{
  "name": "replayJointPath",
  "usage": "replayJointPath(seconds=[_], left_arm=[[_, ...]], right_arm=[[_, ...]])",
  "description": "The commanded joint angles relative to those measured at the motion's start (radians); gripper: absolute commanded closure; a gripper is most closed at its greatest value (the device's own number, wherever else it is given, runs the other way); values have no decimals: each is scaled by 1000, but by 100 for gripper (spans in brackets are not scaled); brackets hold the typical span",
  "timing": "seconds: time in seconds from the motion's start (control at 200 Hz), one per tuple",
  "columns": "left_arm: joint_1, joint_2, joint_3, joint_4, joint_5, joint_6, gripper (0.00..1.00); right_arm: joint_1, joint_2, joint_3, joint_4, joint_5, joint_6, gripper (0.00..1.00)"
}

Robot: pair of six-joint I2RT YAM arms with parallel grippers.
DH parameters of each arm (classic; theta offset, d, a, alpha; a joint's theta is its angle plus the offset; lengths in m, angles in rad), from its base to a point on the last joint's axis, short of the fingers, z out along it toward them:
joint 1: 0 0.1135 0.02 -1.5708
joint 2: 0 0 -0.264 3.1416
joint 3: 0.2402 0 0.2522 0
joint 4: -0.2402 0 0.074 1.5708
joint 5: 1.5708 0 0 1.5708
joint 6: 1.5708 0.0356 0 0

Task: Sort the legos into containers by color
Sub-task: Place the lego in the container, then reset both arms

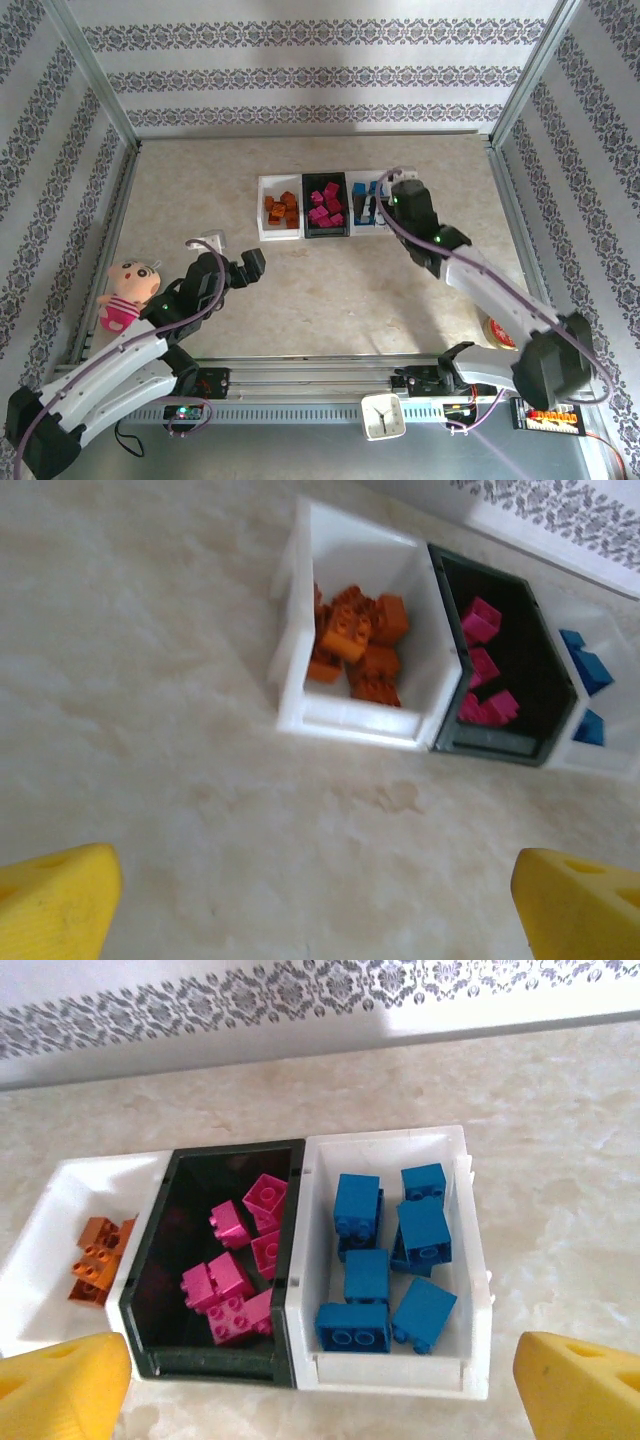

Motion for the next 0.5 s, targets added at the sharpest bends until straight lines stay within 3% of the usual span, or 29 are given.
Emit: replayJointPath(seconds=[0.0,0.105,0.23,0.39,0.495], left_arm=[[16,83,11,210,-131,192,0],[111,218,21,345,-156,323,0],[281,351,66,422,-94,438,0],[474,445,93,415,11,524,0],[534,502,31,525,28,546,0]], right_arm=[[12,-89,-128,79,116,-27,2],[13,-198,-245,153,170,-14,2],[15,-289,-356,251,155,-40,2],[15,-311,-376,235,184,-42,2],[15,-305,-379,234,212,-31,2]])
